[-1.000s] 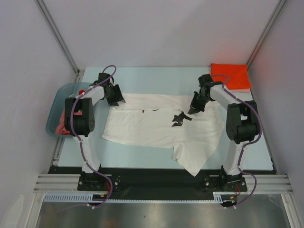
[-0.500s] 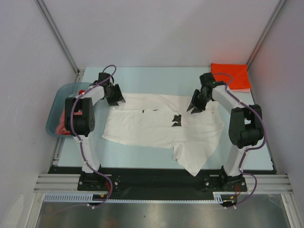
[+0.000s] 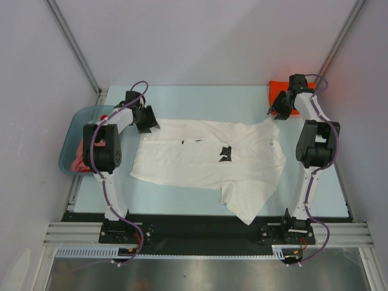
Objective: Fold and stack the t-shirts
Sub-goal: Fold the tshirt
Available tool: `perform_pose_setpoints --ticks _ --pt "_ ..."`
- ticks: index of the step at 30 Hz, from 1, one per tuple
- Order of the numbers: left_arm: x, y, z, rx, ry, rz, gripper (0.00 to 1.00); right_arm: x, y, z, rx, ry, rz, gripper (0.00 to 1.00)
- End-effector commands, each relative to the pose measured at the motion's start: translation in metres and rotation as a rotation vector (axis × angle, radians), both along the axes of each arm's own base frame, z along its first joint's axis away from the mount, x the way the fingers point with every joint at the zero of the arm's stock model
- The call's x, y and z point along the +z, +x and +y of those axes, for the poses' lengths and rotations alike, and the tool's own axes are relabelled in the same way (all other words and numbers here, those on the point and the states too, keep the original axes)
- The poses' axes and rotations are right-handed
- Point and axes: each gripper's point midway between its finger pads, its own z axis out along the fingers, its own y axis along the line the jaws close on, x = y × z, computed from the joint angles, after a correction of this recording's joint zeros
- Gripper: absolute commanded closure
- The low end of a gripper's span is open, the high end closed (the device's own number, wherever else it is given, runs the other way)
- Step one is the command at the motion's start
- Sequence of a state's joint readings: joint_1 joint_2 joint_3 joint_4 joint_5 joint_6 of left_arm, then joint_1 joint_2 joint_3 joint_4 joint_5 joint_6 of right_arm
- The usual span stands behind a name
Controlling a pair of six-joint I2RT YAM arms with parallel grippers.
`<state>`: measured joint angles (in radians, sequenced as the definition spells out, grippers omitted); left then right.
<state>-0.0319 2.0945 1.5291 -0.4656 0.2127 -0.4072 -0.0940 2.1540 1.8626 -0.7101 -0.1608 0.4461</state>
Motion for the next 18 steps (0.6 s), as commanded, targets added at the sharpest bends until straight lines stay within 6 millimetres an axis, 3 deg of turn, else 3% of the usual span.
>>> perform_pose_setpoints --ticks 1,5,18 --pt "0.011 0.012 0.003 -0.015 0.007 -0.045 0.44 0.004 0.016 -0.001 0.020 -0.047 -0.017 0.53" --pt "0.008 0.008 0.003 -0.015 0.009 -0.035 0.44 -0.015 0.021 -0.007 0.017 -0.058 0.023 0.55" --pt "0.002 0.008 0.002 -0.018 0.004 -0.024 0.44 -0.041 0.024 -0.007 0.024 -0.027 0.055 0.54"
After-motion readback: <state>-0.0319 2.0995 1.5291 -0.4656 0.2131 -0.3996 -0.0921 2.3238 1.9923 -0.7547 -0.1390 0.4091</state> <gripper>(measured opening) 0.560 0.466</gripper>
